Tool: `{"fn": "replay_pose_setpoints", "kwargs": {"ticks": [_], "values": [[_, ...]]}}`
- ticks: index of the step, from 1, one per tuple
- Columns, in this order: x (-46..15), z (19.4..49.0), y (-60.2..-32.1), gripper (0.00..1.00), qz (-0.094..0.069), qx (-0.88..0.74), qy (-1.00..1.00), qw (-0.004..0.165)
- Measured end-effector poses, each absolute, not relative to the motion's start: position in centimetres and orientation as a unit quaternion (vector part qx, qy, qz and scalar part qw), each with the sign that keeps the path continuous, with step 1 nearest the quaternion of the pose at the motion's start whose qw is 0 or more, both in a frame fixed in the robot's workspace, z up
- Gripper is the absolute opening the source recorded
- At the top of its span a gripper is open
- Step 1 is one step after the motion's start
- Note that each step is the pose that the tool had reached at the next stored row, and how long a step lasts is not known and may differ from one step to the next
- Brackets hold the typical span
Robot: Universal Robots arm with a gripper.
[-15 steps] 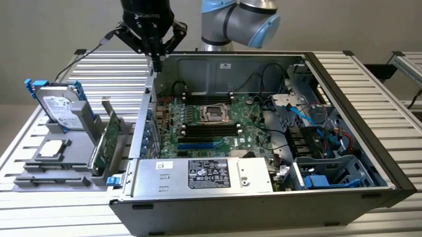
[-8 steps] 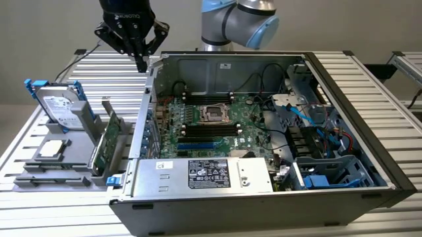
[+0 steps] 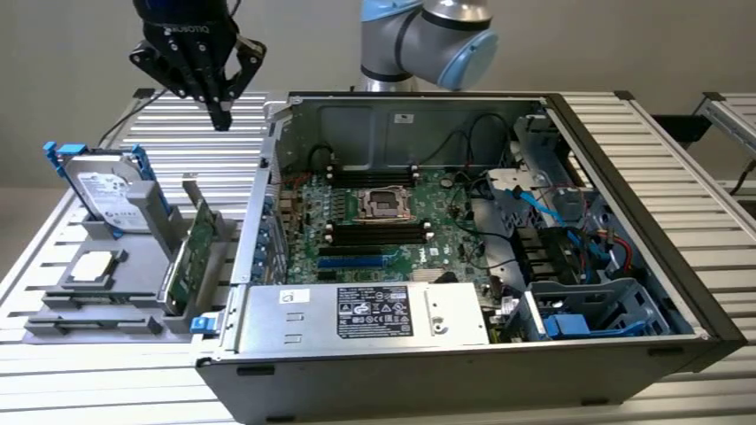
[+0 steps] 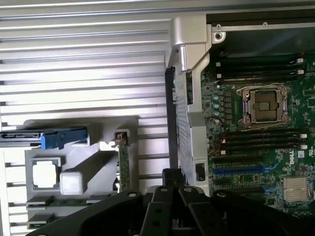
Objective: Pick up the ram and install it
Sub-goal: 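Reach for the ram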
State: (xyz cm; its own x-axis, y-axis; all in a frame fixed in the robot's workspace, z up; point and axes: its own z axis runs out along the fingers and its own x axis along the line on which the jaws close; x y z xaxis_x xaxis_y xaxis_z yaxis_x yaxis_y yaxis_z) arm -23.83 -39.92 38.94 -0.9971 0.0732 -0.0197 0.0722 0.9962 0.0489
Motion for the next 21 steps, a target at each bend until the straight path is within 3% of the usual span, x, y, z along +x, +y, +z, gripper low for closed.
{"fn": "replay_pose_setpoints", "kwargs": {"ticks": [21], "values": [[-33.2,38.9,-40.6,0.11,0.026,0.036,0.999,0.009]]}}
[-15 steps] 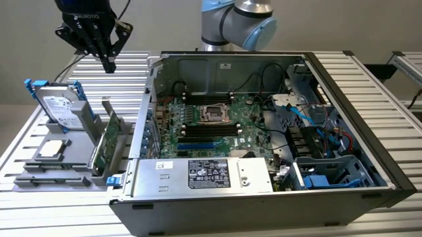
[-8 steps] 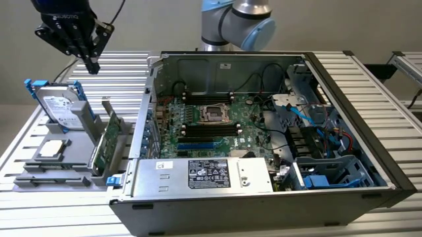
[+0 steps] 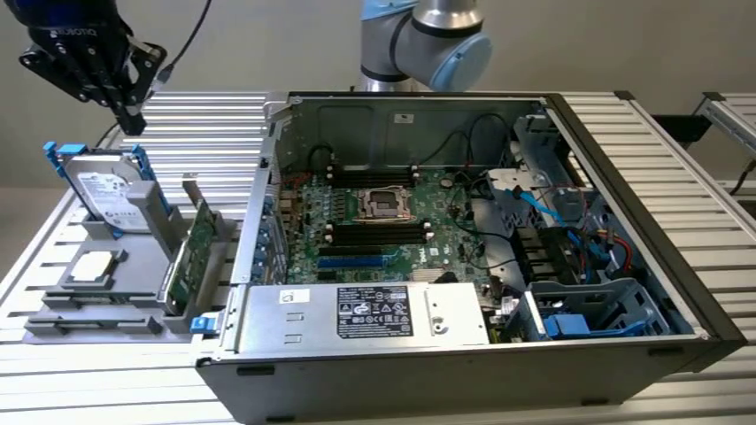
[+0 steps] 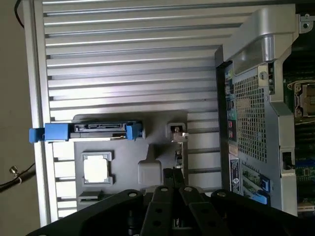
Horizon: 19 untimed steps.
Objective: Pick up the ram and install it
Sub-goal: 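Reach for the ram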
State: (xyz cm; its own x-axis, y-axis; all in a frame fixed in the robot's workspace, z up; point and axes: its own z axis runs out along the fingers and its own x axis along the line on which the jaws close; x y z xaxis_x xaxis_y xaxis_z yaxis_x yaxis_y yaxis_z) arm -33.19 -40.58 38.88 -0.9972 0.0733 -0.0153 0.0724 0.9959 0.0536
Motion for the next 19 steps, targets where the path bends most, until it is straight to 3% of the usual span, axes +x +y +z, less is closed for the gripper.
{"fn": "replay_pose_setpoints", "kwargs": {"ticks": [13,19], "values": [[-36.2,38.8,-43.3,0.11,0.033,0.037,0.999,0.008],[-36.3,38.7,-44.3,0.11,0.034,0.037,0.999,-0.003]]}}
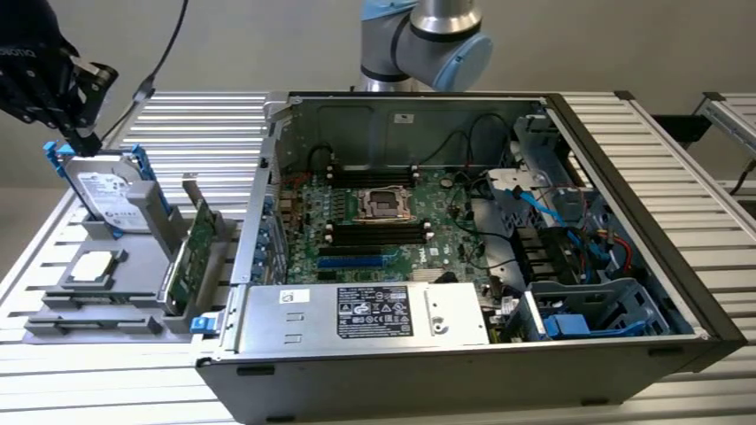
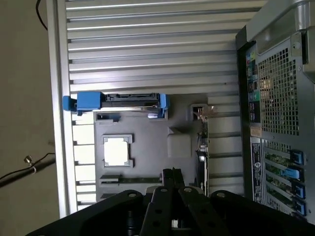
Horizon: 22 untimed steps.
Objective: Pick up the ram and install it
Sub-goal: 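Reach for the ram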
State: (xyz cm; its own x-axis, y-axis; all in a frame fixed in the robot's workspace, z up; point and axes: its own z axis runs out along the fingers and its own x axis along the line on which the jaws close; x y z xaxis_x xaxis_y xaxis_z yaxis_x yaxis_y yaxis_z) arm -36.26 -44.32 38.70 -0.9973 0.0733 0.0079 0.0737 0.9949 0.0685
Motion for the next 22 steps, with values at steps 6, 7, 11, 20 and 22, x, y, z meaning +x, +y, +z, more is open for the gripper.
{"fn": "replay_pose_setpoints", "kwargs": {"ticks": [6,7,11,20,22], "values": [[-36.6,38.6,-45.0,0.11,-0.034,-0.037,-0.999,0.016],[-36.7,38.6,-45.1,0.11,-0.034,-0.037,-0.999,0.016],[-37.3,38.6,-45.7,0.11,-0.034,-0.036,-0.999,0.016],[-37.5,38.6,-47.1,0.11,-0.034,-0.034,-0.999,0.016],[-37.5,38.6,-47.1,0.11,-0.034,-0.034,-0.999,0.016]]}}
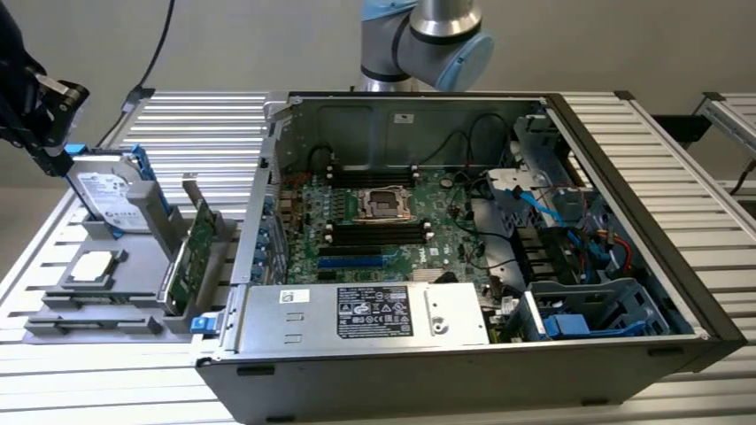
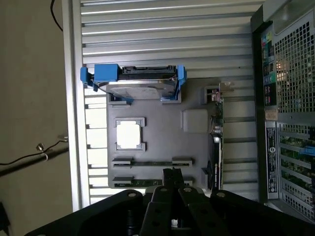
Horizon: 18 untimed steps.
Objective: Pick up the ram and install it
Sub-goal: 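Reach for the ram, then pick up the ram and move it above insertion slot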
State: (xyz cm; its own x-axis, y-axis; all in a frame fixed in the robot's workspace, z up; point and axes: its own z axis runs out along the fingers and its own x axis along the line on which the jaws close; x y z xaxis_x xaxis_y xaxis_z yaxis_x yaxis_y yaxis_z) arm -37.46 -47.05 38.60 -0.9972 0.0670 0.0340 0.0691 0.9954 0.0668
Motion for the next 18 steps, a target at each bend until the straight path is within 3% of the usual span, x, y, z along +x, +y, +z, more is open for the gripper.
{"fn": "replay_pose_setpoints", "kwargs": {"ticks": [18], "values": [[-37.47,38.49,-47.05,0.11,-0.034,0.005,-0.999,0.015]]}}
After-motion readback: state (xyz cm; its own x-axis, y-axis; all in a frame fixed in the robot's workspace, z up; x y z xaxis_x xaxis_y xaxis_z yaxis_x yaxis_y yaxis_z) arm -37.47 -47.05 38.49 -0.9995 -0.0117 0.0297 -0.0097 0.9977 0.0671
